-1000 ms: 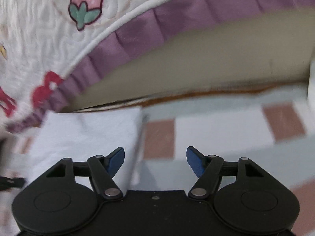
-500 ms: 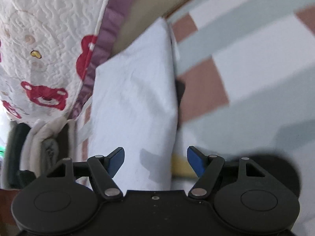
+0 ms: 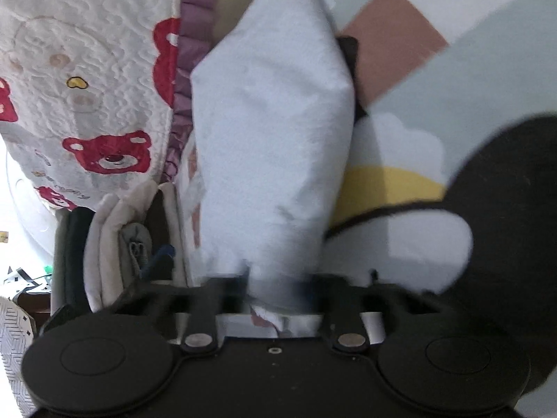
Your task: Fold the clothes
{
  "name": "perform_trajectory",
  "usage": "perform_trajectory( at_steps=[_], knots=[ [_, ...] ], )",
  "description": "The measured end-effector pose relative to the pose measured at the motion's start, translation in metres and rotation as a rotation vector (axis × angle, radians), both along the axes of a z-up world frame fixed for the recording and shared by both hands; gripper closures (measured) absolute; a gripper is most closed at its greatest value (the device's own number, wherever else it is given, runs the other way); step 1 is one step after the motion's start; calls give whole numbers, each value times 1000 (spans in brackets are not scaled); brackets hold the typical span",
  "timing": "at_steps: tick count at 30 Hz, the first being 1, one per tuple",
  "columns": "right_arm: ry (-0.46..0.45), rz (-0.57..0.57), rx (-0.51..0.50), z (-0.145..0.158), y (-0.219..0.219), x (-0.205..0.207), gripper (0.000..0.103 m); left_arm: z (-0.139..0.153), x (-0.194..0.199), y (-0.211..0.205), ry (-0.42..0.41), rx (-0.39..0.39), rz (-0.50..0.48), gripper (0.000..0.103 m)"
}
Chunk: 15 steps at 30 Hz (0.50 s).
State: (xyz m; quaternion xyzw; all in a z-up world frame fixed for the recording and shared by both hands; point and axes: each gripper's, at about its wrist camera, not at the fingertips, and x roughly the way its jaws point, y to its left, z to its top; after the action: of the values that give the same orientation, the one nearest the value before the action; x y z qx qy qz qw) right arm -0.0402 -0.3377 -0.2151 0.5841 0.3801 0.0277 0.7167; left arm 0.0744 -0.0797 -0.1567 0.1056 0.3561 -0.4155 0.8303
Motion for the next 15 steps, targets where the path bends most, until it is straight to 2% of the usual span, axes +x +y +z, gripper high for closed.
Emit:
perform_trajectory(
  at_steps=[4,6,8,13,15],
  knots=[
    [-39,2,-1,17,-4,7,87,-14,-38,-26,-132,190,-183,44],
    [-55,-1,7,25,-6,11,87,-24,-49,-37,-195,265,-226,43],
    [-71,-5,15,32,-8,14,87,-33,-52,-45,-241,319,-221,43],
    [-112,-14,34,51,-14,22,87,-45,-40,-50,-436,428,-109,43],
    [-126,-19,49,54,-18,23,87,-53,-40,-47,-505,476,-128,41]
  ],
)
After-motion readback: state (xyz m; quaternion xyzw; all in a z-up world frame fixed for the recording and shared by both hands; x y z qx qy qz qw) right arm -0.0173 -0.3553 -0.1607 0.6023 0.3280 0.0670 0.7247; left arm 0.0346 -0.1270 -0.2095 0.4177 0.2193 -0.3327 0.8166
